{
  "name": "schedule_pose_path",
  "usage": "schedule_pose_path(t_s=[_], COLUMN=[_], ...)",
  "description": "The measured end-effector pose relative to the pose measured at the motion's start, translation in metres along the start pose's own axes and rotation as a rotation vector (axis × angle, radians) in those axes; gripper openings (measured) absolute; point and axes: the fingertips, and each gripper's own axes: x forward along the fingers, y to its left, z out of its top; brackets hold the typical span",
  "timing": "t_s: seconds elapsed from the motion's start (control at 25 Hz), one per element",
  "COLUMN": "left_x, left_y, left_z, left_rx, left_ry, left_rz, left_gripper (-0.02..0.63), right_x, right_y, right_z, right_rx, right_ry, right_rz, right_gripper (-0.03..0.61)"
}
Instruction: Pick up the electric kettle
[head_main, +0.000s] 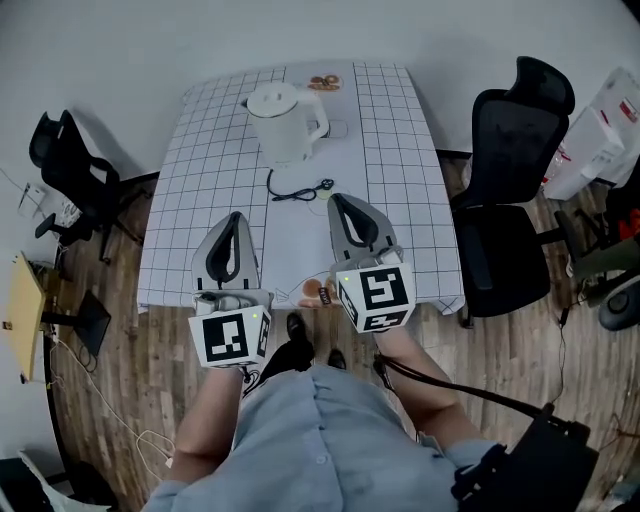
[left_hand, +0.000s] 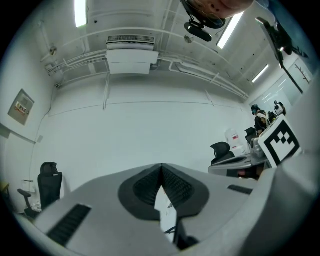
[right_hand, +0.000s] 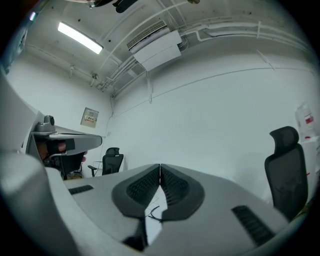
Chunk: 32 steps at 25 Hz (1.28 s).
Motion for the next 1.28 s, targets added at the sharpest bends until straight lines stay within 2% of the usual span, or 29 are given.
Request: schedule_pose_path(t_s=[0.28,0.84,1.12,1.28], left_x=[0.044,0.159,0.195,0.2], left_y=[0.017,0.068,0.081,0.085], left_z=[-0.03,-0.101,-0.122,-0.127], left_rx=[-0.047,-0.111,-0.225,-0.144], left_ry=[0.004,0.062,0.123,0.091], left_rz=[-0.002,-0.068,-0.078,-0.098], left_gripper=[0.0,0.0,0.0,0.0], right_x=[0.045,0.169,0.208,0.214], right_y=[-0.014,-0.062,-0.079,-0.083], right_z=[-0.012,-0.052,-0.065,-0.072], right_rx=[-0.028,-0.036,-0.022,-0.018], right_ry=[0.026,0.117,0.147,0.156], right_rz=[-0.009,-0.124,-0.168,-0.174], right_gripper=[0.002,0.003,0.003,0.003])
